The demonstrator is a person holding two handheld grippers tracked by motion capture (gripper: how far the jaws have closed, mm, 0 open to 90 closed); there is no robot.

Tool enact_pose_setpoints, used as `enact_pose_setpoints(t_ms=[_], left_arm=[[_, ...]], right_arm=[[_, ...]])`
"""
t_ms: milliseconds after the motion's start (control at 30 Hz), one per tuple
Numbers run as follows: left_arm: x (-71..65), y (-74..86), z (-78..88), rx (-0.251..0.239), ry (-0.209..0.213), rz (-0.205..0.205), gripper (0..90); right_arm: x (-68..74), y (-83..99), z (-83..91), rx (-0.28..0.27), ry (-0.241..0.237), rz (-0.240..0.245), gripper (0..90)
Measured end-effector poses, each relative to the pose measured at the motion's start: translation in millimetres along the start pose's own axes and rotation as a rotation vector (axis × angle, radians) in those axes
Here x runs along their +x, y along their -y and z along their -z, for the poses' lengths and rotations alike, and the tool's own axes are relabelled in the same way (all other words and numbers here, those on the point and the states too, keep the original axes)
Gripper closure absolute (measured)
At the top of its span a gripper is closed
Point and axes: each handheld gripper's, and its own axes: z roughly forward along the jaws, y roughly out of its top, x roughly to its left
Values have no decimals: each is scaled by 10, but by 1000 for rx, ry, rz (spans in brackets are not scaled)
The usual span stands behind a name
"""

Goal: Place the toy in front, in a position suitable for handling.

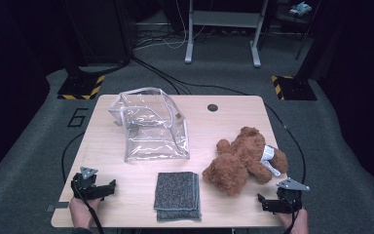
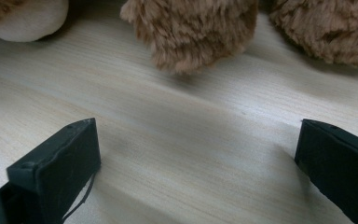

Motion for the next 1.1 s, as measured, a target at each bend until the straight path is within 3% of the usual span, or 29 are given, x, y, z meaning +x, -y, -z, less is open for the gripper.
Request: enact_pose_setpoints(t_ms=[667, 900, 1100], left_arm=[[0, -4, -8, -7, -2, 0, 0], [-22, -82, -26, -18, 37, 1, 1], [-134, -352, -49, -59, 103, -22, 1]], right_arm=[[-3, -27, -22, 6, -16, 14, 0], [2, -42, -31, 12, -27, 26, 0], [15, -40, -28, 10, -25, 15, 0]])
